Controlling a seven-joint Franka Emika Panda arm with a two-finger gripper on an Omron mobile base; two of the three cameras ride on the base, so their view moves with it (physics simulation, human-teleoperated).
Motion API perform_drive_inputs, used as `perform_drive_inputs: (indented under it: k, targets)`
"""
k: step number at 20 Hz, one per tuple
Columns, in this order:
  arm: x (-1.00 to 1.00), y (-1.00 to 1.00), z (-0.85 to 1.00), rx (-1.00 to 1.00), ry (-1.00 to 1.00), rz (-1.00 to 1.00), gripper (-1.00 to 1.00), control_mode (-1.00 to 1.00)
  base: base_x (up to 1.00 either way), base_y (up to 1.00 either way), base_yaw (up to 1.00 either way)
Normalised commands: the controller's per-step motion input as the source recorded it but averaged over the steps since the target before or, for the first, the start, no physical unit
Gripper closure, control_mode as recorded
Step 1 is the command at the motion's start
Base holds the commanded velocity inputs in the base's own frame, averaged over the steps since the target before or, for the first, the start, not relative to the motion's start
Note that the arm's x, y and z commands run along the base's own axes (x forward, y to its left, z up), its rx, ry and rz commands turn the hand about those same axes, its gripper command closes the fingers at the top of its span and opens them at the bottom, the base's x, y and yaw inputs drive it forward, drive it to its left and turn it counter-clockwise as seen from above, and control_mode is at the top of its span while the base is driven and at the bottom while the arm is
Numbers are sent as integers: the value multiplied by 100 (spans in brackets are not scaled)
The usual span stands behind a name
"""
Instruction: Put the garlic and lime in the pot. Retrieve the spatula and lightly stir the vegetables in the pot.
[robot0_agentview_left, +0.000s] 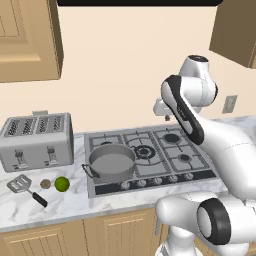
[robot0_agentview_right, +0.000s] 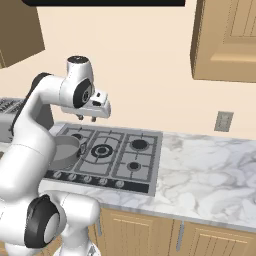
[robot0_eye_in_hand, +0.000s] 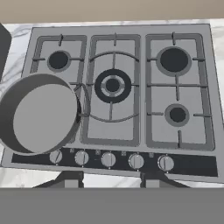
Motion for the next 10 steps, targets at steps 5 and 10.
perform_drive_inputs:
  k: [5, 10]
  targets:
    - [-11, 10, 0, 0, -1, 1, -100, -100, 0, 0, 0]
    - [-19, 43, 0, 0, -1, 5, -100, -100, 0, 0, 0]
